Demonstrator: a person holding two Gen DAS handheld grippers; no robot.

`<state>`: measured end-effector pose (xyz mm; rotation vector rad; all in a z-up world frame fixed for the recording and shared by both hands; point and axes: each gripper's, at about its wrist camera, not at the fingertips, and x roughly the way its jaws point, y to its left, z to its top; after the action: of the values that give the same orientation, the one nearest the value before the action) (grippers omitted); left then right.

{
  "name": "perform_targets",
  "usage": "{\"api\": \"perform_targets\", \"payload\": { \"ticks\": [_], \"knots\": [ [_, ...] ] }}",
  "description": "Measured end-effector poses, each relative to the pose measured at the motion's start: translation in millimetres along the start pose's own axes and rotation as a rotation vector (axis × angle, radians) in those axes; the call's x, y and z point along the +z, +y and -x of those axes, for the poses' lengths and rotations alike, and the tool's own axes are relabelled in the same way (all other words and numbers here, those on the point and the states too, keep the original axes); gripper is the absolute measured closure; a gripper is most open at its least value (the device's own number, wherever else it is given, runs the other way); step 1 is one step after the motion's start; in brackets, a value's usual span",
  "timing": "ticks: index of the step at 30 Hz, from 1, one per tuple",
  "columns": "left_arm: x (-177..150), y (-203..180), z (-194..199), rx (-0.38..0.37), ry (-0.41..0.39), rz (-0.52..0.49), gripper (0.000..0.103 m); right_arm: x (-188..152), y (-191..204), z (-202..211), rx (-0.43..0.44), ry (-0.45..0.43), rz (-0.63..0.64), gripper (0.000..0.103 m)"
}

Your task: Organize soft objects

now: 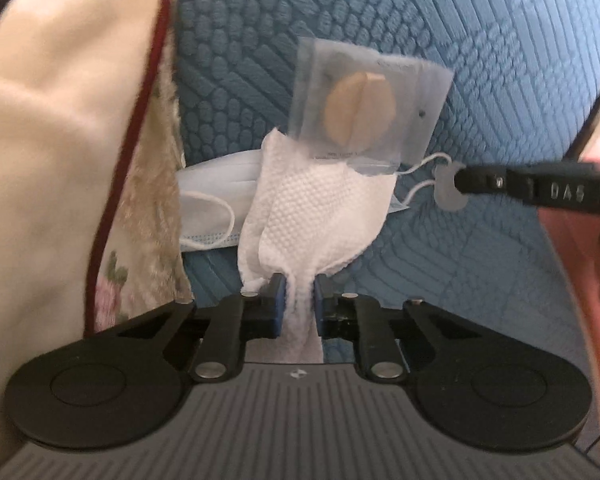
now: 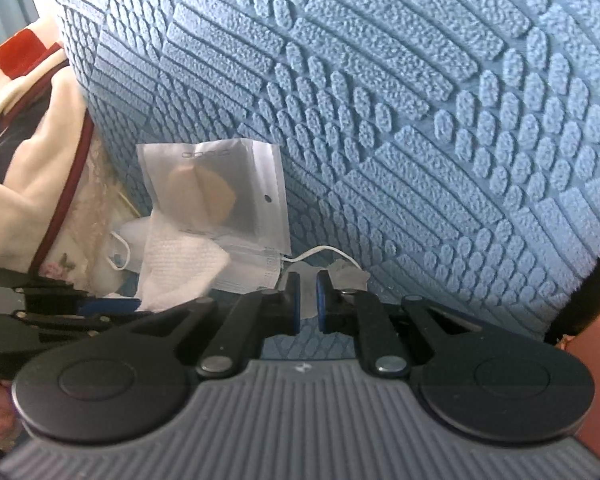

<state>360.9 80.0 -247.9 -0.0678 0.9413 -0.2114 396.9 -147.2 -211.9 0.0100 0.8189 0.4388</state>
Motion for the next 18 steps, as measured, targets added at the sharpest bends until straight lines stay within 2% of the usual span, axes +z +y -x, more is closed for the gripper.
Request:
{"api": "perform_targets", "payload": {
  "ticks": [12,18],
  "knots": [
    [-16,-11,53,-0.005,-0.094,0.150,0.090,-20,0,36,-0.010,0.022,0.033,0.092],
    [-25,-20,55,-0.003,-0.081,0.189,0.093,-38,3,47,-0.009,0.043,0.017,0.092]
  ]
}}
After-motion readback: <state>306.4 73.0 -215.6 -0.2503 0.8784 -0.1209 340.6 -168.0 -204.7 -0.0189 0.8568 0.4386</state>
